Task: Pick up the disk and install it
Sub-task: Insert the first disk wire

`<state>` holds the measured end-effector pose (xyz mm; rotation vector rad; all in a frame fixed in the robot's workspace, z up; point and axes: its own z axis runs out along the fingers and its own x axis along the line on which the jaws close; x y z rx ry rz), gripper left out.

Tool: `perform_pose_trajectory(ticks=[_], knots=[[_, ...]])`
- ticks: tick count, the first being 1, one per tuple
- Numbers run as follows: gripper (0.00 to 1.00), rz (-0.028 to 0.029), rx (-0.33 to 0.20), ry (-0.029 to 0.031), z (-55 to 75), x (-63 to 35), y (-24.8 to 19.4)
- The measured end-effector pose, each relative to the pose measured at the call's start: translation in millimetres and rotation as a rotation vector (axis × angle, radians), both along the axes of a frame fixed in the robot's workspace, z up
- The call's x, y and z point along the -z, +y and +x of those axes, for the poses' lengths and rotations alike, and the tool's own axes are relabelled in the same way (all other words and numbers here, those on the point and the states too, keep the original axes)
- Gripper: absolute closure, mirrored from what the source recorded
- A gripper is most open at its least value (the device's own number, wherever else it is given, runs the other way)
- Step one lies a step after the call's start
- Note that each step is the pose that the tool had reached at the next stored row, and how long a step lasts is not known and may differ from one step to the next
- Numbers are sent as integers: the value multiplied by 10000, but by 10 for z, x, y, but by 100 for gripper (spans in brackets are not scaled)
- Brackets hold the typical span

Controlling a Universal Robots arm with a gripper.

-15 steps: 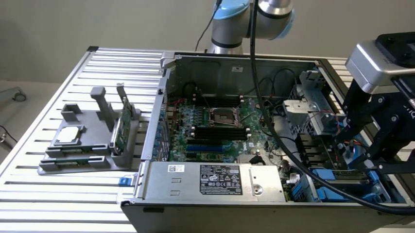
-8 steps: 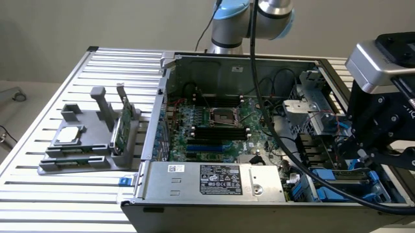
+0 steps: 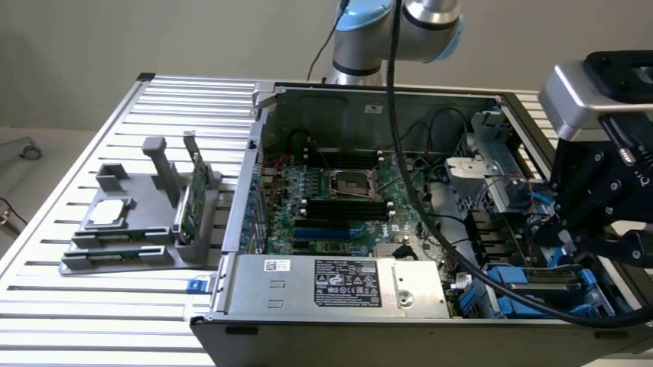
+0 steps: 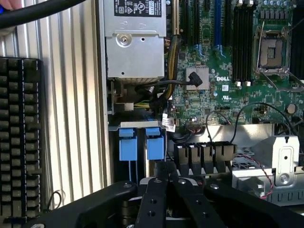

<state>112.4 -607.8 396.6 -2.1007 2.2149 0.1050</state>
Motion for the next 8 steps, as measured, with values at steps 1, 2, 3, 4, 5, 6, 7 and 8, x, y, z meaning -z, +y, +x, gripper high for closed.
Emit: perform_pose_trajectory(ticks=[1,2,3,4,5,6,7,8], knots=[[87,20,150,0,0,4,0],[87,38,293,0,0,7,0],[85,59,444,0,0,11,0],[79,77,593,0,0,15,0],[79,96,744,0,0,19,-1],[73,116,889,0,0,24,-1],[67,134,1039,0,0,28,0],[67,151,1207,0,0,34,0]])
